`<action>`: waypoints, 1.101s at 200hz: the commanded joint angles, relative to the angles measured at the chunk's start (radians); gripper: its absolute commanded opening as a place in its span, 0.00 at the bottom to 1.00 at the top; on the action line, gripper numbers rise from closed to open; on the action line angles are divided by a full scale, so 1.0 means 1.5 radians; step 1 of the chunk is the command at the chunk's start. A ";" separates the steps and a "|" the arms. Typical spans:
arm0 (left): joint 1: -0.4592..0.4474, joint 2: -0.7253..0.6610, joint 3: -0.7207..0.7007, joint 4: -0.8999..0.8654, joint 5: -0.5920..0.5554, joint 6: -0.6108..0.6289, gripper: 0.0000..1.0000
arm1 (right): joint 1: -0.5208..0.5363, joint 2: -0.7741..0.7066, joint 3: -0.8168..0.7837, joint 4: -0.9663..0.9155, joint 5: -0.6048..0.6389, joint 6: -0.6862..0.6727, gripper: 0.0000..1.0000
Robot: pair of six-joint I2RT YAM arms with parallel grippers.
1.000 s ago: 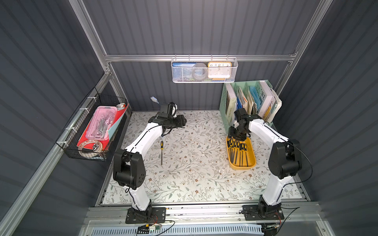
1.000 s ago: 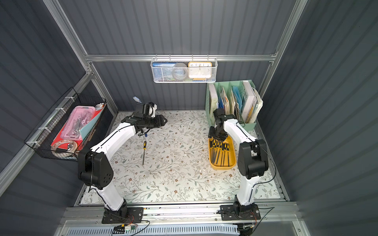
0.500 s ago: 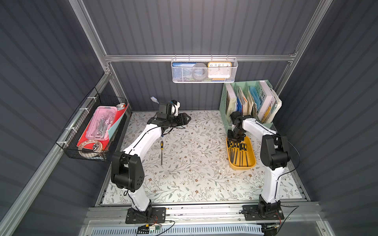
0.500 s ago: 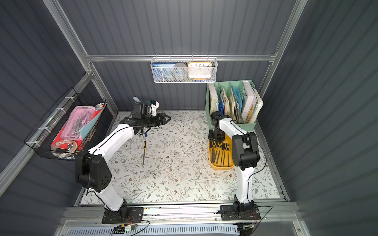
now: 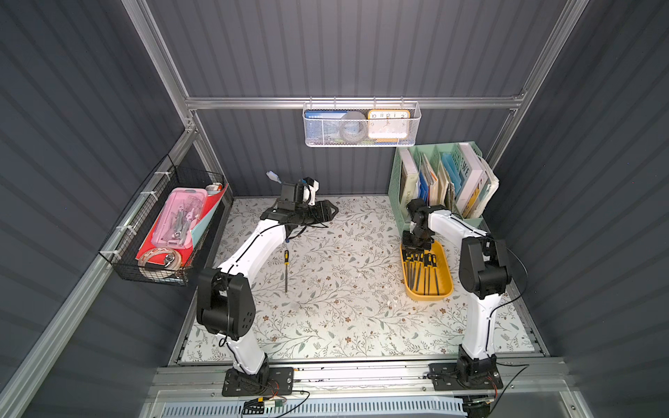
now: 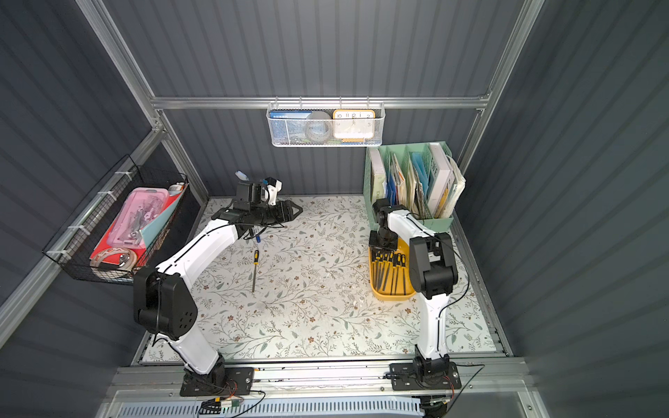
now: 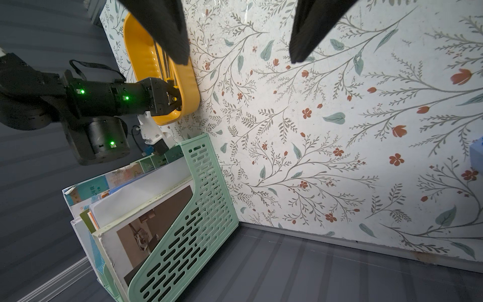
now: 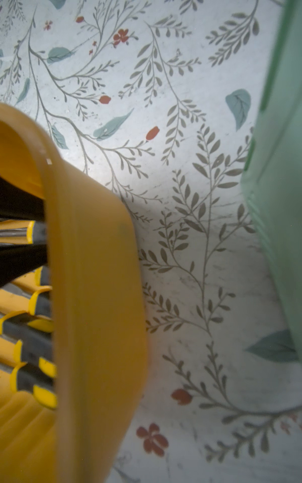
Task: Take the file tool out of the storage box
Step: Pick up the file tool from the storage box.
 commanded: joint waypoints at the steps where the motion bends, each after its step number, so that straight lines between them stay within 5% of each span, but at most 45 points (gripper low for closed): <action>1: 0.001 -0.025 0.022 -0.013 0.008 0.013 0.66 | -0.004 0.012 -0.006 0.011 0.001 -0.002 0.25; 40: 0.001 -0.031 0.026 -0.032 0.006 0.026 0.67 | -0.005 0.028 0.001 0.012 0.001 -0.003 0.33; 122: 0.001 -0.023 0.051 -0.011 0.064 0.030 0.67 | -0.008 -0.060 0.004 -0.004 -0.032 -0.013 0.05; 147: 0.001 -0.031 0.029 0.067 0.172 0.016 0.67 | -0.027 -0.157 -0.024 0.012 -0.133 -0.037 0.05; 178: 0.000 -0.033 -0.008 0.184 0.305 -0.027 0.67 | -0.051 -0.291 -0.115 0.139 -0.400 -0.029 0.05; 220: -0.029 -0.009 -0.002 0.220 0.417 -0.036 0.67 | -0.051 -0.382 -0.227 0.431 -0.581 0.159 0.04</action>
